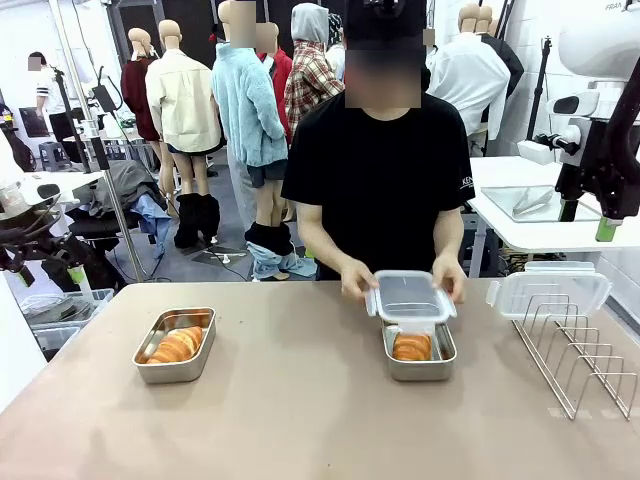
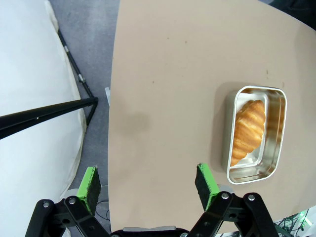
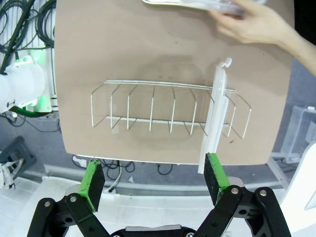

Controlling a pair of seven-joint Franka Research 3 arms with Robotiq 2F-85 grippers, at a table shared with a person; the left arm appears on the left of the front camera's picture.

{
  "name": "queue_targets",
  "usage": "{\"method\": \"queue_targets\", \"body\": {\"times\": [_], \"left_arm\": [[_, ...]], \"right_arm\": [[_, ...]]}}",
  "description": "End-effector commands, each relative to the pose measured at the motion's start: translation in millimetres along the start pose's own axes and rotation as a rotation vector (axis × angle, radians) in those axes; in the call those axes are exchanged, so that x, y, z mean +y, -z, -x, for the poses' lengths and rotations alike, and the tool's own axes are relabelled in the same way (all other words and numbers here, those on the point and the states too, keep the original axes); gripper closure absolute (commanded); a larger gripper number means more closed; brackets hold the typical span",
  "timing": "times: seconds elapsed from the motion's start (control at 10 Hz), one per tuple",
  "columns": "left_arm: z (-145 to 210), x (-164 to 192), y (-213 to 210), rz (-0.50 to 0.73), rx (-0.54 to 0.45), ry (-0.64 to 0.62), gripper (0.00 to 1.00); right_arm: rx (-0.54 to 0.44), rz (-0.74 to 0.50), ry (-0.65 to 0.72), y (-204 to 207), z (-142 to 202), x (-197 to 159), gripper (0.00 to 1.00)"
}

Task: Place the bread in airtight containers.
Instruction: Pick up one Airtight Container lid and hand it to the human.

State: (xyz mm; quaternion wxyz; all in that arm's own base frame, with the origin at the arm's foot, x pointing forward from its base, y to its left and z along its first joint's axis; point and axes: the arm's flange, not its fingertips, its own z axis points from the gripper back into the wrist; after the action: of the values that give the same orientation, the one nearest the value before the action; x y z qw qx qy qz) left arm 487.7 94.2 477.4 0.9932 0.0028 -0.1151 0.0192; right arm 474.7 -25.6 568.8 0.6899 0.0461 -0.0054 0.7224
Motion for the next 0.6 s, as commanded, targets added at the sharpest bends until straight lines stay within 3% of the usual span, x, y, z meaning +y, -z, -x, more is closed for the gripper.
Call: {"method": "queue_targets", "body": {"times": [0.0, 0.5], "left_arm": [[1.8, 1.9, -0.5, 0.0, -0.009, -0.003, 0.0], [1.8, 1.9, -0.5, 0.0, -0.009, -0.003, 0.0]], "right_arm": [[0.007, 0.009, 0.009, 1.1, -1.0, 1.6, 0.0], [0.007, 0.009, 0.009, 1.1, -1.0, 1.6, 0.0]]}}
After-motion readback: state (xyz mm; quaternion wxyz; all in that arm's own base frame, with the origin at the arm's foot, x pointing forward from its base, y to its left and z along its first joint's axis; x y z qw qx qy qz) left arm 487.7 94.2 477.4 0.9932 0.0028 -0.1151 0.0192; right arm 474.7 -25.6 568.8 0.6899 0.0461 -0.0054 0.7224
